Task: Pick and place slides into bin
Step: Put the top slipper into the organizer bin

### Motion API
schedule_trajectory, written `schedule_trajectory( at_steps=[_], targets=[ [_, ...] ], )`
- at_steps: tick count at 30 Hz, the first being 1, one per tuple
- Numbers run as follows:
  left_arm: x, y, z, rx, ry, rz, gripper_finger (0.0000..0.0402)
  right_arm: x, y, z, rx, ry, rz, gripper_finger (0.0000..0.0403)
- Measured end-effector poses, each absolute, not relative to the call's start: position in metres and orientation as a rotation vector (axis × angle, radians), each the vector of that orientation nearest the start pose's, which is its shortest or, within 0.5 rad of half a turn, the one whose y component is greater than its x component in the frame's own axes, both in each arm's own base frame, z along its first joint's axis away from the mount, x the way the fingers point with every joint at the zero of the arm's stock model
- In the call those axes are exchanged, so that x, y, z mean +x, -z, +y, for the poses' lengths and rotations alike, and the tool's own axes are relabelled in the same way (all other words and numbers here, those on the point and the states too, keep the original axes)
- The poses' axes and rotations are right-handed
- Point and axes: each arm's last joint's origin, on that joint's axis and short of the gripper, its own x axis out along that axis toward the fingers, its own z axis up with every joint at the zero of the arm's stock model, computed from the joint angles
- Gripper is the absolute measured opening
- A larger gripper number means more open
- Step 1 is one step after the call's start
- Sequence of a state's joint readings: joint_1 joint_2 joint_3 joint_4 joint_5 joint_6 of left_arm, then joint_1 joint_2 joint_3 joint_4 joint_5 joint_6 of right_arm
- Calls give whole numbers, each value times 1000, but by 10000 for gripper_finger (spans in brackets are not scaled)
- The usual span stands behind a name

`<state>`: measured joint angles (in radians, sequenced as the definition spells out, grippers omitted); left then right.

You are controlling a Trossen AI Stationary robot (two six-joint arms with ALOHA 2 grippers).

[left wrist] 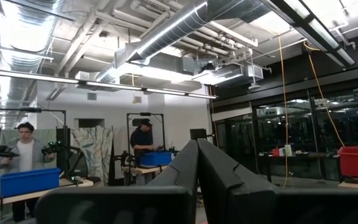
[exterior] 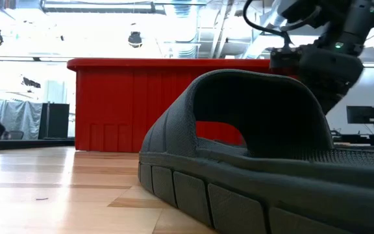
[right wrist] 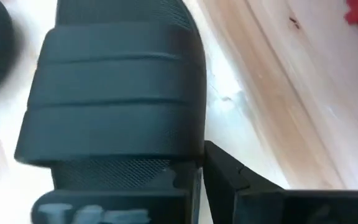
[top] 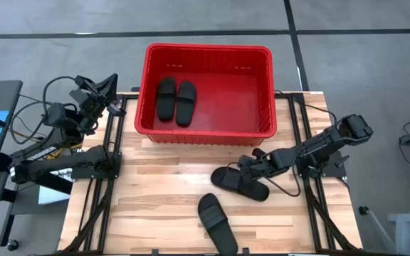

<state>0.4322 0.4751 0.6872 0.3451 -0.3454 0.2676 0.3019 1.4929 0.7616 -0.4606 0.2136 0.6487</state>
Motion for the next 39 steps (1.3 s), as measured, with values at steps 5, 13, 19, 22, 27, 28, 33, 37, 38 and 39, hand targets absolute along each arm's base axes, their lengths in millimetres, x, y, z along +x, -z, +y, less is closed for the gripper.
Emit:
schedule_trajectory(
  at_steps=[5, 13, 19, 22, 27, 28, 33, 37, 38, 39],
  targets=[
    [81, -383, 48, 271, -827, -439, 0, 252, -160, 68, 335, 285, 1092, 6],
    [83, -380, 49, 269, -815, -403, 0, 251, -174, 81, 341, 263, 1127, 3],
    [83, -380, 49, 255, -810, -409, 0, 254, -193, 90, 313, 259, 1139, 1],
    [83, -380, 49, 255, -810, -409, 0, 256, -204, 93, 290, 276, 1136, 1],
    [83, -380, 49, 255, -810, -409, 0, 258, -220, 94, 262, 297, 1142, 1],
    [83, -379, 49, 254, -810, -409, 0, 259, -224, 94, 253, 300, 1141, 1],
    [83, -379, 49, 237, -805, -415, 0, 260, -239, 94, 221, 318, 1147, 0],
    [83, -379, 49, 230, -804, -416, 0, 259, -249, 93, 193, 322, 1162, 0],
    [83, -379, 49, 230, -804, -417, 0, 260, -251, 93, 189, 323, 1163, 0],
    [83, -379, 49, 230, -804, -417, 0, 260, -254, 93, 188, 324, 1161, 0]
  ],
)
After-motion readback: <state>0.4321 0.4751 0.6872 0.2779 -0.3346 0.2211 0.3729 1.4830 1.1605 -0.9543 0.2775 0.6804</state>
